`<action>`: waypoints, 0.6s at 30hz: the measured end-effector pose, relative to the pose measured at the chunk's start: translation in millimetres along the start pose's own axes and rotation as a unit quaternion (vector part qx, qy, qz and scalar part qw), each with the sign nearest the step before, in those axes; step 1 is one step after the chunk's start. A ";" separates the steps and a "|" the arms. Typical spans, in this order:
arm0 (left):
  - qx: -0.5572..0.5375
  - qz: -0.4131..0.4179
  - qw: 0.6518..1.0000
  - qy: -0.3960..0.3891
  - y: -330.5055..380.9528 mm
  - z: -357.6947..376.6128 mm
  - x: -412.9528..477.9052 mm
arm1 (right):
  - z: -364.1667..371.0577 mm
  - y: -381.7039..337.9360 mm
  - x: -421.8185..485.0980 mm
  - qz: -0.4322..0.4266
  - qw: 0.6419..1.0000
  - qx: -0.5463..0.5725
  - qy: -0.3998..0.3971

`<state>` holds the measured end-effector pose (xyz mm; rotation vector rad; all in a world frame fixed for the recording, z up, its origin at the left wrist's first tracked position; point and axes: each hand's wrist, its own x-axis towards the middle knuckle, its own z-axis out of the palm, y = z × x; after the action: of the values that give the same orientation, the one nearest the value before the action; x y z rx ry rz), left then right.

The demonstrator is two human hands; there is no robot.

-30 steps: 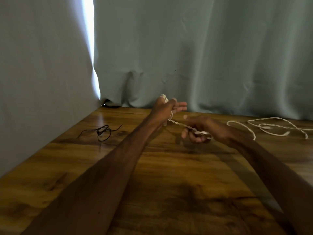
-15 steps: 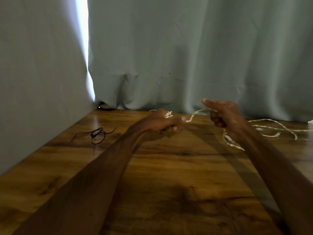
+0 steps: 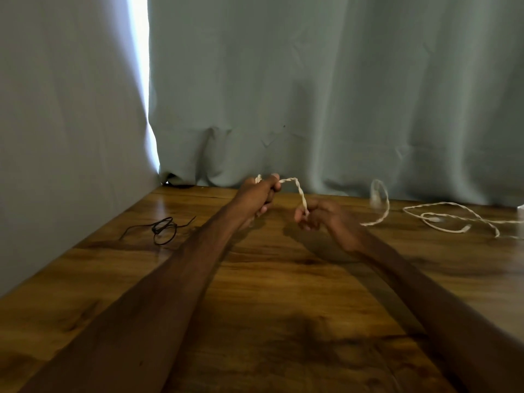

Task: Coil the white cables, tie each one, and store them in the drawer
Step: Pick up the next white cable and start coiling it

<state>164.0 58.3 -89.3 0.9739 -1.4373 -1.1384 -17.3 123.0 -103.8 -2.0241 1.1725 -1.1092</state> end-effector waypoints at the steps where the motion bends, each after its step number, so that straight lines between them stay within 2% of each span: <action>1: 0.021 0.000 1.000 0.013 -3.6 -1.3 1.4 | -0.2 -3.5 0.5 -0.015 0.999 0.019 0.029; 3: 0.039 0.005 0.999 0.002 -8.6 0.1 1.6 | -7.0 -8.7 0.5 -0.070 0.991 -0.037 0.105; 5: 0.044 0.006 0.998 -0.053 -8.6 6.7 -3.4 | -17.9 -10.0 -0.2 -0.132 0.965 -0.137 0.183; 8: 0.063 -0.030 0.984 -0.163 -2.7 18.8 -16.3 | -35.3 -8.7 -1.2 -0.185 0.913 -0.225 0.285; 11: 0.065 -0.073 0.941 -0.324 3.7 30.9 -27.9 | -48.0 -8.6 -1.7 -0.213 0.867 -0.279 0.353; 14: 0.061 -0.064 0.900 -0.426 12.0 44.6 -38.8 | -54.7 1.6 0.0 -0.184 0.855 -0.322 0.364; 16: 0.004 -0.063 0.891 -0.450 19.3 50.9 -45.3 | -60.5 12.7 1.7 -0.142 0.868 -0.334 0.339; 18: -0.076 -0.067 0.883 -0.458 23.6 53.7 -46.4 | -62.6 20.6 0.9 -0.095 0.896 -0.331 0.280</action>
<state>118.3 116.5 -78.7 0.4005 -1.9732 -1.9317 -79.6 109.3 -87.4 -2.4316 1.8742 -1.6254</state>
